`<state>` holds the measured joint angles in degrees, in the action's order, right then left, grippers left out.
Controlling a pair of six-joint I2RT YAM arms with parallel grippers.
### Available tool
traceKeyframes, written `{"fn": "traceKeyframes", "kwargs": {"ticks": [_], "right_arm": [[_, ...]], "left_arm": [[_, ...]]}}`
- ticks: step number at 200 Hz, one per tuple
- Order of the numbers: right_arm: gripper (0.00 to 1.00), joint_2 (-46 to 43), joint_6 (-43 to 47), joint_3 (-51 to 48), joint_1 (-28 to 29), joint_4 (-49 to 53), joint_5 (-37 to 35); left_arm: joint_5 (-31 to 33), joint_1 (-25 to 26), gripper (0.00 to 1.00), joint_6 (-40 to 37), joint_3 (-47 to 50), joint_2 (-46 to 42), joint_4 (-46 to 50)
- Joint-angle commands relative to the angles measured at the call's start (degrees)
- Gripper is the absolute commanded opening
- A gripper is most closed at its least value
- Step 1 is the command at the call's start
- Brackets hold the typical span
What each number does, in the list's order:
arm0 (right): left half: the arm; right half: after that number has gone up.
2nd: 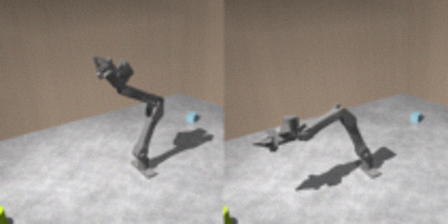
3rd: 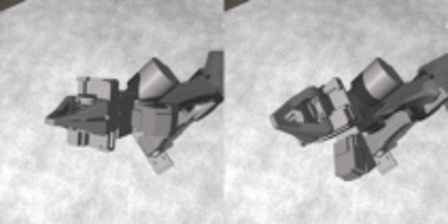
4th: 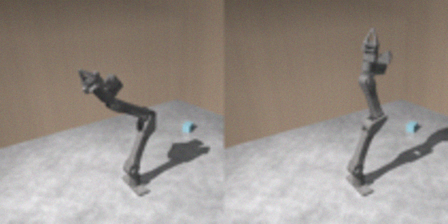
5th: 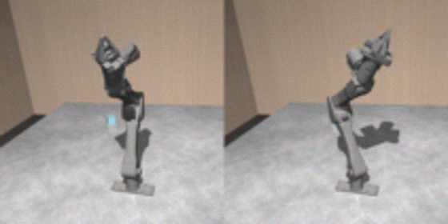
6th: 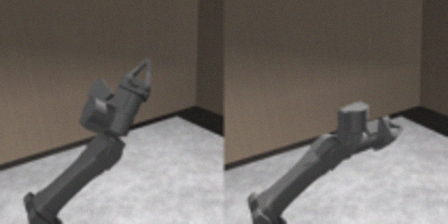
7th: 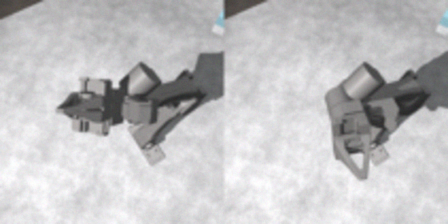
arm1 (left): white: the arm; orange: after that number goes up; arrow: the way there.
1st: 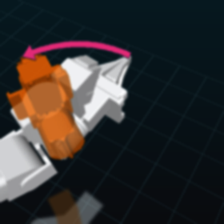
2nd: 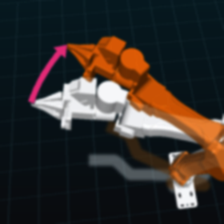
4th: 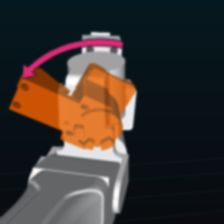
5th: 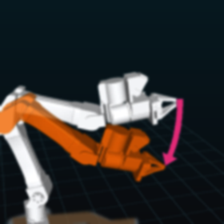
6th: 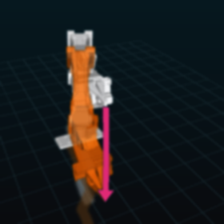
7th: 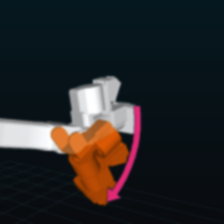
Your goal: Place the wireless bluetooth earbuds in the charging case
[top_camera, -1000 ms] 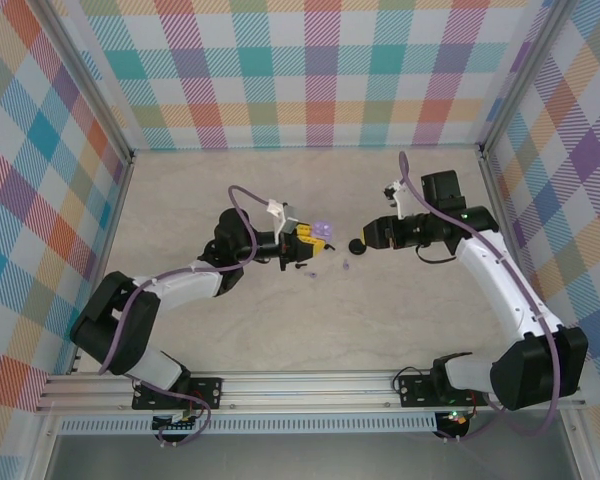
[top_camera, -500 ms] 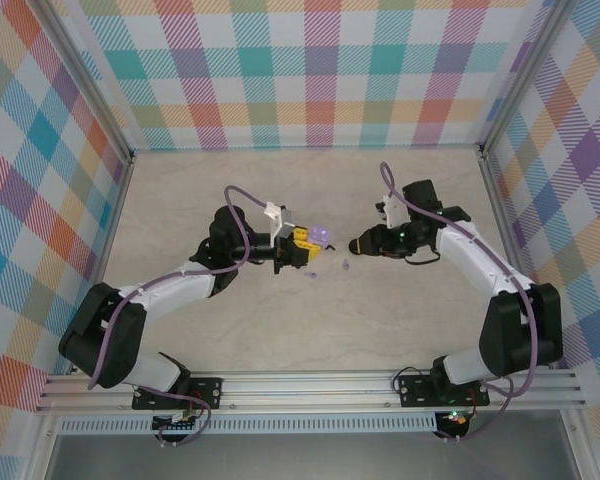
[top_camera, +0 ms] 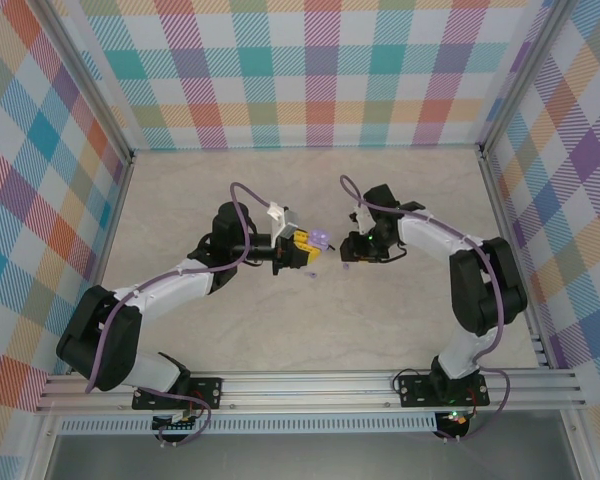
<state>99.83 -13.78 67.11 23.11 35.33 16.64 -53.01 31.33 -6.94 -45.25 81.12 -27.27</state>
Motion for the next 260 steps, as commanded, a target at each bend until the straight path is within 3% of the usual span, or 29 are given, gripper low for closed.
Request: {"fn": "traceKeyframes", "kwargs": {"ticks": [1,102,152,229,260], "right_arm": [[0.38,1.9,-1.5,2.4,0.9,0.6,-2.2],[0.38,9.4,-2.1,6.3,3.8,3.4,-7.9],[0.3,11.2,-0.6,7.5,5.5,5.6,-10.1],[0.15,8.3,11.9,5.3,5.8,9.1,-13.8],[0.16,6.3,17.0,3.9,5.9,10.1,-13.8]], "left_arm": [[-0.7,-0.4,0.0,-0.6,-1.9,-1.7,0.6],[-0.1,-1.0,0.0,-0.8,-1.6,-2.9,2.2],[-0.3,-1.1,0.0,-0.7,-1.8,-2.8,2.3],[-0.7,-1.1,0.0,-0.4,-1.9,-2.8,2.6],[-0.8,-1.1,0.0,-0.6,-1.9,-2.6,2.9]]}}
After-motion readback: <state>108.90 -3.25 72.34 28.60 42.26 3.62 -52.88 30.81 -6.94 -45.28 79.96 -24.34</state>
